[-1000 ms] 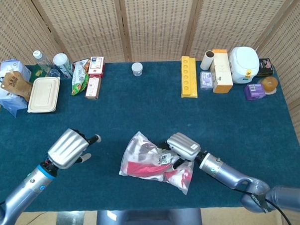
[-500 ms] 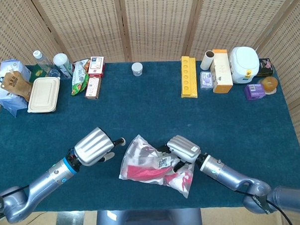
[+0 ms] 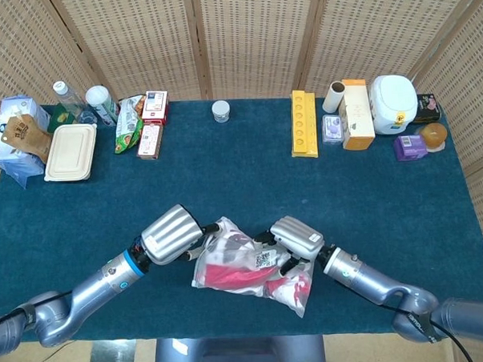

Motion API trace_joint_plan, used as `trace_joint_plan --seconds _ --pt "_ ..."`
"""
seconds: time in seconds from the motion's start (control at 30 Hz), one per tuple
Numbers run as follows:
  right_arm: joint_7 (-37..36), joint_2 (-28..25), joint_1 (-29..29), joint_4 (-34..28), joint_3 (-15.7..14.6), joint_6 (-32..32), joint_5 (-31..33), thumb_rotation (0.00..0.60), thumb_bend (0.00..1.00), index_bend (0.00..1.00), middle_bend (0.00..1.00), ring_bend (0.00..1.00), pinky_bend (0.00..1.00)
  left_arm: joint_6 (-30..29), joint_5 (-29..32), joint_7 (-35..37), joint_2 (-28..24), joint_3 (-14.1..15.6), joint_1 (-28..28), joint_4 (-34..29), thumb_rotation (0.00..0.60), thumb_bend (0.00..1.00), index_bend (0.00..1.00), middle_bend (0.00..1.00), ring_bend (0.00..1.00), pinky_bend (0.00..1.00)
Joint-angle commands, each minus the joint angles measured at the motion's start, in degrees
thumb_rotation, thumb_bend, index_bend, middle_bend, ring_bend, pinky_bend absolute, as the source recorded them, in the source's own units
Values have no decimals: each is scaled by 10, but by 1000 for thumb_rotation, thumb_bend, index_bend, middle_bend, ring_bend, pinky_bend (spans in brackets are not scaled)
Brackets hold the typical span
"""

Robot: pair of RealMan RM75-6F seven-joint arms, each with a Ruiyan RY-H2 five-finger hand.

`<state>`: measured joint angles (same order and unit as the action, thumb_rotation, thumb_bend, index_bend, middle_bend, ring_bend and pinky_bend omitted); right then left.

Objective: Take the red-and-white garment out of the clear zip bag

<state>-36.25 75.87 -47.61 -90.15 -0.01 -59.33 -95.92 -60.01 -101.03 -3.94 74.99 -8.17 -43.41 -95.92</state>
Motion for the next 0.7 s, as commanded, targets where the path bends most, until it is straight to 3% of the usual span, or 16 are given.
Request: trace_joint_plan --seconds 0.03,0.43,0.7 --pt "-9 -4 0 1 -1 -1 -2 600 118 956 1000 1000 1000 -3 2 0 2 2 -2 2 600 211 453 1000 966 912" --pt "-33 -12 2 4 -2 -6 -6 600 117 957 1000 1000 1000 -27 11 2 -16 14 3 -1 600 211 461 1000 966 912" --pt "-29 -14 1 -2 -1 -5 -8 600 118 956 1000 1000 1000 -37 14 20 1 12 -7 14 600 211 461 1000 966 912"
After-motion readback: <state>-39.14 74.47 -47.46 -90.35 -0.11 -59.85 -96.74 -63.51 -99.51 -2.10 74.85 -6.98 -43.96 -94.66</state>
